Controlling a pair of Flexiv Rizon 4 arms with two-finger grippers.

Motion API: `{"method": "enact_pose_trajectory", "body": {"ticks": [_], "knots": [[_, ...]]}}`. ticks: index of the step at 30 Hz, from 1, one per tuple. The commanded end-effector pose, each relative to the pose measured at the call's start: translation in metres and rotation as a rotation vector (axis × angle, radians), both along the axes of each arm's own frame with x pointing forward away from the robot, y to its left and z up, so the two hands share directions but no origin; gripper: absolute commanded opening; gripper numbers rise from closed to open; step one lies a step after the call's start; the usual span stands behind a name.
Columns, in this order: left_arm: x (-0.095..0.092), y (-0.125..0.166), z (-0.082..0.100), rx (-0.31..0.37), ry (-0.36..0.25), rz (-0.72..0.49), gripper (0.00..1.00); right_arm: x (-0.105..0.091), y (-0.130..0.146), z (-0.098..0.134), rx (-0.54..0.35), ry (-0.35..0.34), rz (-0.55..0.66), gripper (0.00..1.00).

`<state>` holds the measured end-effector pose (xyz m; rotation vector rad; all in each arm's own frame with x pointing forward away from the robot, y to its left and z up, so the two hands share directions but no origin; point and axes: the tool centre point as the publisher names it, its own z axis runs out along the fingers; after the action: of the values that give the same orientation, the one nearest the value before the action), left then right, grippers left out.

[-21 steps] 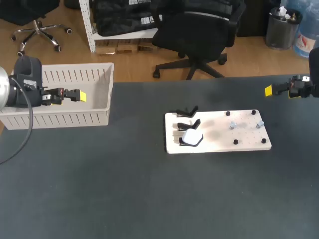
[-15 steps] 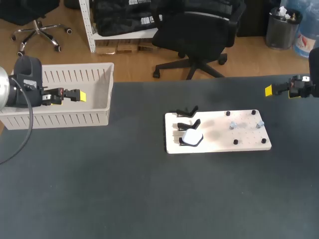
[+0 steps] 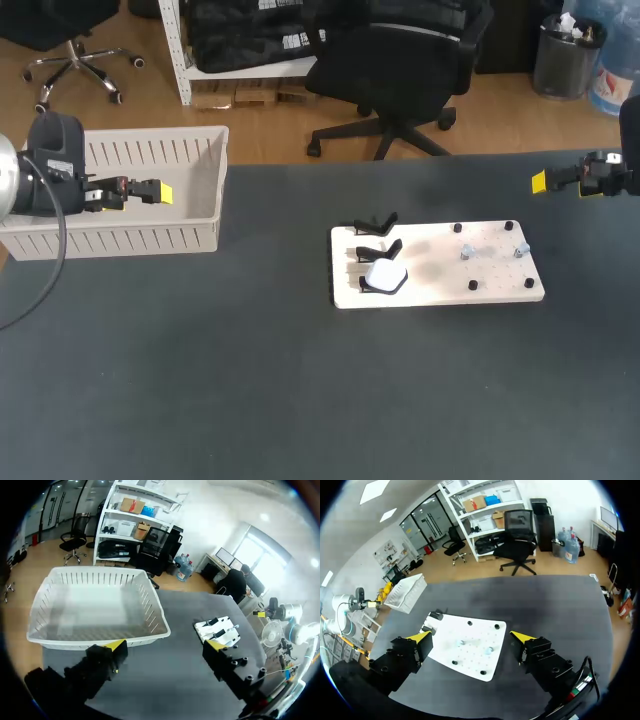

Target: Pick up each earbud case from the left stands, insert the matching earbuds, close the lid, and place the case in the box.

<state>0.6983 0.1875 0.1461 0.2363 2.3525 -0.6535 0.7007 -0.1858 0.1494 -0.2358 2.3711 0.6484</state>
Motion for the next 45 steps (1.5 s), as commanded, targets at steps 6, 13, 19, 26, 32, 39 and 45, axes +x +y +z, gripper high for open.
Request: {"method": "enact_pose_trajectory", "body": {"ticks": [6, 13, 19, 26, 32, 39, 45], "knots": [[0.001, -0.002, 0.003, 0.013, 0.013, 0.006, 1.0, 0.0, 0.0, 0.0, 0.0, 0.001, 0.001, 1.0], [0.004, -0.014, 0.008, 0.025, -0.035, -0.089, 1.0, 0.0, 0.0, 0.0, 0.0, 0.001, 0.001, 1.0], [0.003, -0.045, 0.017, 0.077, -0.133, -0.339, 1.0, 0.0, 0.0, 0.0, 0.0, 0.001, 0.001, 1.0], [0.003, -0.08, 0.022, 0.162, -0.344, -0.56, 1.0, 0.0, 0.0, 0.0, 0.0, 0.001, 0.001, 1.0], [-0.002, -0.111, 0.027, 0.212, -0.471, -0.708, 1.0, 0.0, 0.0, 0.0, 0.0, 0.001, 0.001, 1.0], [-0.011, -0.145, 0.018, 0.184, -0.589, -0.848, 1.0, 0.0, 0.0, 0.0, 0.0, 0.001, 0.001, 1.0], [-0.022, -0.163, 0.001, 0.1, -0.586, -0.97, 1.0, 0.0, 0.0, 0.0, 0.0, 0.001, 0.001, 1.0]]}}
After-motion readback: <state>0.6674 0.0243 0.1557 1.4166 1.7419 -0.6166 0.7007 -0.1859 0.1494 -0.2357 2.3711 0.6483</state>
